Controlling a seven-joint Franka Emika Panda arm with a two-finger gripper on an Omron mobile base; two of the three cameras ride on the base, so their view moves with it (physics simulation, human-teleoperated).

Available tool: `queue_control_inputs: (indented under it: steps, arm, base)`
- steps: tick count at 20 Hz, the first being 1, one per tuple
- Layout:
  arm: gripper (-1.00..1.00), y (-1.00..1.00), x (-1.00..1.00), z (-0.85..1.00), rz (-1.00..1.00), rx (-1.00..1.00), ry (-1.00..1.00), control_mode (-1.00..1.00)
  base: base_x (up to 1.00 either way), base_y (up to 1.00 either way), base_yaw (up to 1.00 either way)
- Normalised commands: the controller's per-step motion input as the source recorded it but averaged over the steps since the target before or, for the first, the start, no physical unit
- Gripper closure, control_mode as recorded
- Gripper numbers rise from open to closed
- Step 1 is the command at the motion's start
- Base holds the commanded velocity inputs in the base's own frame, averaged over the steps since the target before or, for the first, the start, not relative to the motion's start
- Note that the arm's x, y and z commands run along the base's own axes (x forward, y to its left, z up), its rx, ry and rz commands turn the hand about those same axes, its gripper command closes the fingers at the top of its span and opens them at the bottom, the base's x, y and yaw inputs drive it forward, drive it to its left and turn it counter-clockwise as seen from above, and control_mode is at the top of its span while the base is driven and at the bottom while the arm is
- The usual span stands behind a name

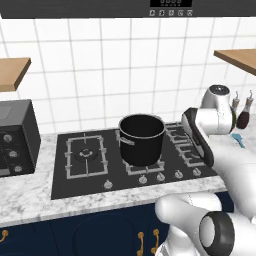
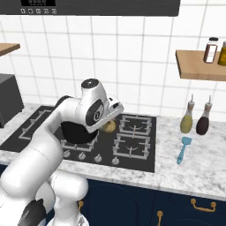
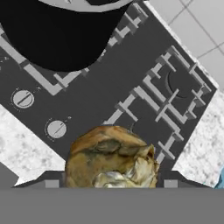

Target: Put the garlic and onion in the pot. Retrieve the spatula and lightly stir the vegetables in the pot.

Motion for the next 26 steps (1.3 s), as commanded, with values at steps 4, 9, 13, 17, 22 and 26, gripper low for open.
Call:
queue_control_inputs:
  steps: [4, 9, 13, 17, 22, 26]
  arm:
    - [1.0, 1.0, 0.42, 0.43, 0.35, 0.0, -0.02, -1.0]
    - [1.0, 1.0, 0.81, 0.51, 0.24, 0.0, -0.07, -1.0]
    - [1.0, 0.98, 1.0, 0.08, 0.01, 0.0, -0.01, -1.0]
    - [1.0, 0.66, 1.0, -0.43, -0.1, 0.0, 0.09, -1.0]
    - [1.0, 0.12, 0.81, -0.76, -0.09, 0.0, 0.06, -1.0]
    - [1.0, 0.0, 0.65, -0.63, -0.08, 0.0, 0.01, -1.0]
  base:
    - [0.0, 0.0, 0.0]
    - [0.0, 0.0, 0.0]
    - [0.0, 0.0, 0.0]
    - [0.0, 0.0, 0.0]
    - [0.0, 0.0, 0.0]
    - [0.0, 0.0, 0.0]
